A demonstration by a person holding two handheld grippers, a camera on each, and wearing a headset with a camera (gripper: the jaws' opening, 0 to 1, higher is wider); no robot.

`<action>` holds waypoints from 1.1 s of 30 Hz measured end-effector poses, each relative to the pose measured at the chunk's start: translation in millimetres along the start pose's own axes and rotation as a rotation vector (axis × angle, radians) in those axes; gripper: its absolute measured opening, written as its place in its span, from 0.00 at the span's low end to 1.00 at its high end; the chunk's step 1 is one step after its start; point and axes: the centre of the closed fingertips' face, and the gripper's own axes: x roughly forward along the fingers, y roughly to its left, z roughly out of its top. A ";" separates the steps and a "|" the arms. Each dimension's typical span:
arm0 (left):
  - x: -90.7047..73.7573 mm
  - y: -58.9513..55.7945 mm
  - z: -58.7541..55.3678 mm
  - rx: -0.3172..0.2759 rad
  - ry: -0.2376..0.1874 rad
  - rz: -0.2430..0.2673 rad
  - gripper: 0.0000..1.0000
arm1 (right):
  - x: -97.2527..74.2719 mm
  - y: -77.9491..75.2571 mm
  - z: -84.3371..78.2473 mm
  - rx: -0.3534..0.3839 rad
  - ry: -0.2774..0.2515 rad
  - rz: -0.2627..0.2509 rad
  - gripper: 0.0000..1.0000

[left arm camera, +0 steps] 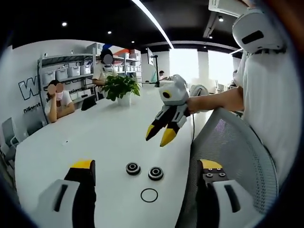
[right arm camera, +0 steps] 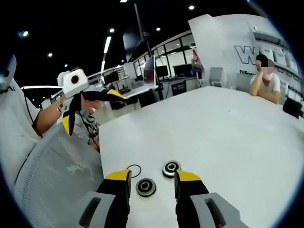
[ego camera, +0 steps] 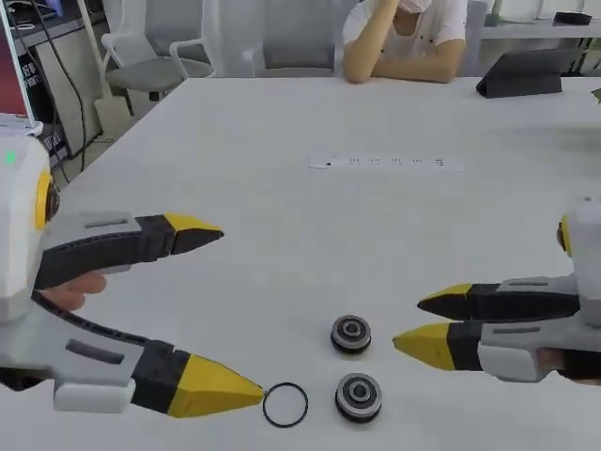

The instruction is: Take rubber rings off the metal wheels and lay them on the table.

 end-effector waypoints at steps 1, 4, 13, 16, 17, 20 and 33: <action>2.9 1.5 3.7 0.013 -0.002 -0.005 0.86 | 0.6 0.1 -2.2 -0.001 0.008 0.002 0.34; 10.0 4.3 11.2 0.037 -0.007 -0.019 0.85 | 3.0 0.4 -8.3 -0.006 0.029 0.008 0.34; 46.6 -0.1 23.4 0.059 -0.032 -0.077 0.80 | 6.6 -2.1 -20.4 0.000 0.063 0.020 0.32; 58.2 -3.7 27.7 0.021 -0.087 -0.104 0.75 | 6.8 -4.6 -25.1 -0.003 0.082 0.015 0.32; 62.9 -5.0 28.0 0.011 -0.100 -0.111 0.73 | 6.3 -5.4 -25.7 0.000 0.083 0.013 0.32; 70.5 -5.1 25.4 0.003 -0.103 -0.111 0.73 | 5.6 -7.8 -26.1 0.008 0.080 0.010 0.32; 86.6 -0.4 -13.4 0.022 -0.031 -0.114 0.62 | 5.4 -9.6 -24.9 -0.020 0.069 -0.007 0.28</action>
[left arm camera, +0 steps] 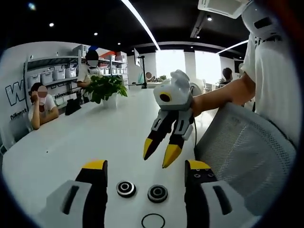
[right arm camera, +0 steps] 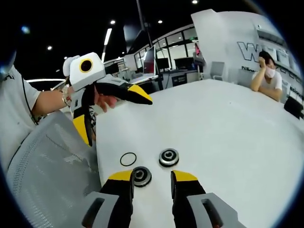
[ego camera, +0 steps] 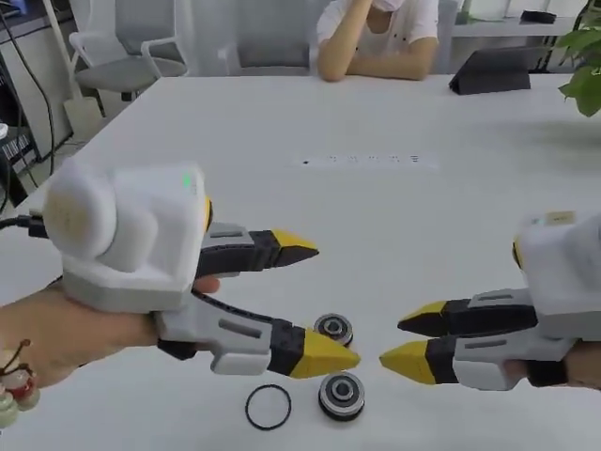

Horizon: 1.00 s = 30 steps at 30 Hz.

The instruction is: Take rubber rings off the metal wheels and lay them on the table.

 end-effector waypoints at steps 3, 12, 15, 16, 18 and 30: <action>1.8 -1.3 -5.8 -0.008 0.001 0.009 0.61 | 2.5 1.9 -2.1 0.003 0.007 0.011 0.27; 5.1 -4.7 -13.3 -0.010 -0.003 0.027 0.57 | 9.7 12.2 -8.1 -0.012 0.031 0.051 0.27; 8.8 -7.7 -14.8 -0.001 -0.009 0.026 0.54 | 13.2 17.1 -11.6 -0.022 0.044 0.067 0.26; 10.4 -7.9 -15.8 0.000 -0.009 0.028 0.53 | 14.1 16.7 -14.6 -0.026 0.057 0.071 0.26; 13.3 -8.5 -18.0 -0.003 -0.009 0.028 0.53 | 15.9 17.8 -18.2 -0.033 0.070 0.078 0.26; 24.6 -15.6 -54.2 0.022 0.091 -0.008 0.40 | 27.9 18.7 -32.9 -0.054 0.119 0.079 0.25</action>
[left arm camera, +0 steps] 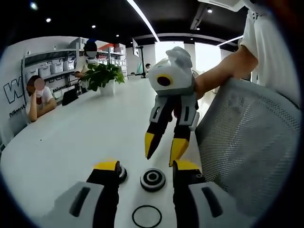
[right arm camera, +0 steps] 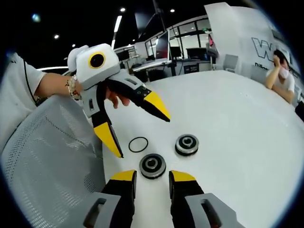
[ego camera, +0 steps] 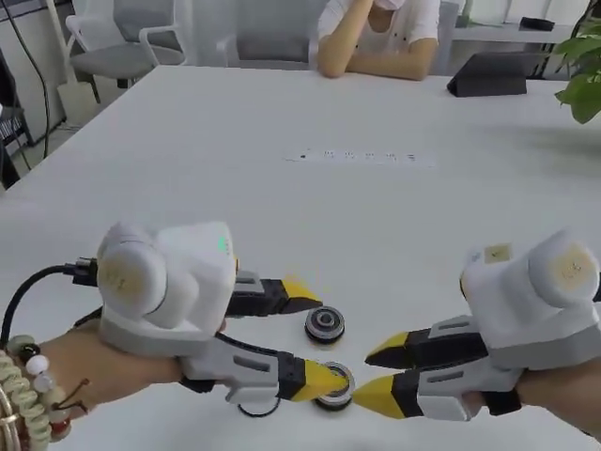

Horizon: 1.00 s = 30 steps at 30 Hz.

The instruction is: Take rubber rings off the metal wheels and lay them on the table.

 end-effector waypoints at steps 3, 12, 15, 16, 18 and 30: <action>3.9 -1.0 -7.8 0.002 0.021 -0.002 0.35 | 2.9 -0.7 -3.6 0.006 0.010 -0.002 0.25; 13.5 -3.5 -20.5 -0.035 0.053 -0.006 0.23 | 9.3 -0.8 -8.2 0.004 0.025 -0.011 0.21; 16.4 -7.5 -27.7 -0.027 0.077 -0.014 0.20 | 12.7 2.0 -10.0 -0.011 0.037 -0.007 0.22; 17.0 -8.6 -29.3 -0.021 0.085 -0.017 0.19 | 13.7 2.5 -10.5 -0.017 0.040 -0.007 0.22; 18.0 -9.1 -31.0 -0.012 0.093 -0.017 0.17 | 15.5 3.4 -11.6 -0.032 0.050 -0.011 0.21; 21.7 -8.4 -35.5 -0.043 0.097 -0.004 0.08 | 22.1 -0.1 -13.9 -0.017 0.050 -0.031 0.21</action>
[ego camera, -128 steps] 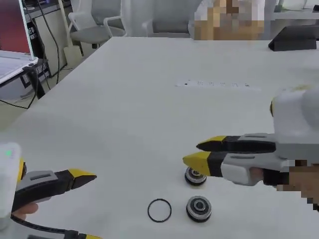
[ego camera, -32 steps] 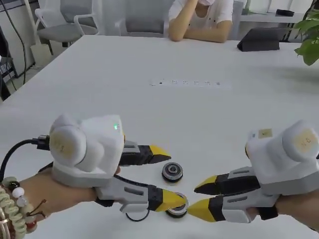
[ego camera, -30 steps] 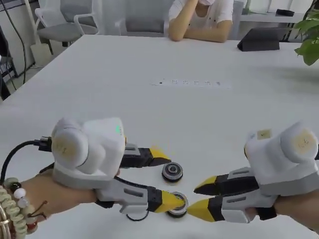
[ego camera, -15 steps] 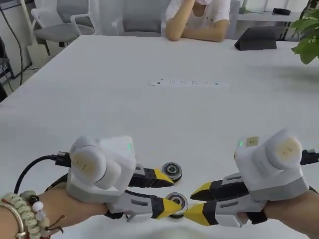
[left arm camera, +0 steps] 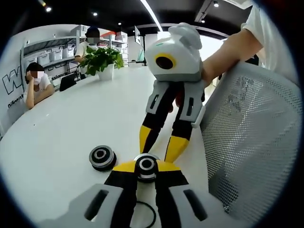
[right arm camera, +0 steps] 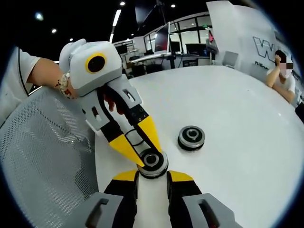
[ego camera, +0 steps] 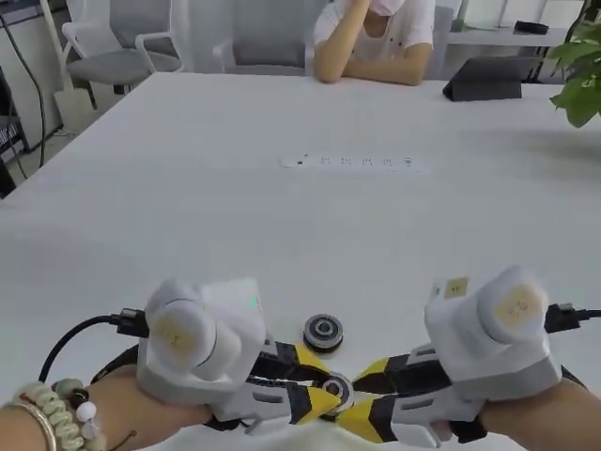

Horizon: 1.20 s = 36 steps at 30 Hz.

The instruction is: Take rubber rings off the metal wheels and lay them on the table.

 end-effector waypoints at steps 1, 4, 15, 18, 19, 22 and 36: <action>0.3 -1.1 -0.2 -0.002 0.000 -0.004 0.07 | 0.0 -0.4 -1.5 -0.004 0.006 -0.002 0.19; 0.6 -0.5 0.0 -0.008 -0.005 0.000 0.07 | -0.3 -0.6 -2.8 -0.023 0.011 -0.003 0.17; 0.8 0.2 0.0 -0.015 -0.008 0.002 0.07 | -2.5 -6.7 -7.3 -0.056 0.040 -0.023 0.00; 0.8 0.4 -0.1 -0.013 -0.008 0.003 0.07 | -1.5 -9.6 -7.1 -0.032 0.052 -0.038 0.00; 0.9 0.4 -0.2 -0.014 -0.009 0.003 0.07 | -1.7 -9.9 -7.2 -0.020 0.053 -0.040 0.00; 0.7 0.9 -0.4 -0.017 -0.009 0.003 0.07 | -1.9 -10.8 -7.9 0.067 0.050 -0.037 0.00; 0.5 0.4 -0.7 -0.011 -0.005 0.007 0.07 | -10.0 -16.4 2.4 0.291 -0.051 0.002 0.00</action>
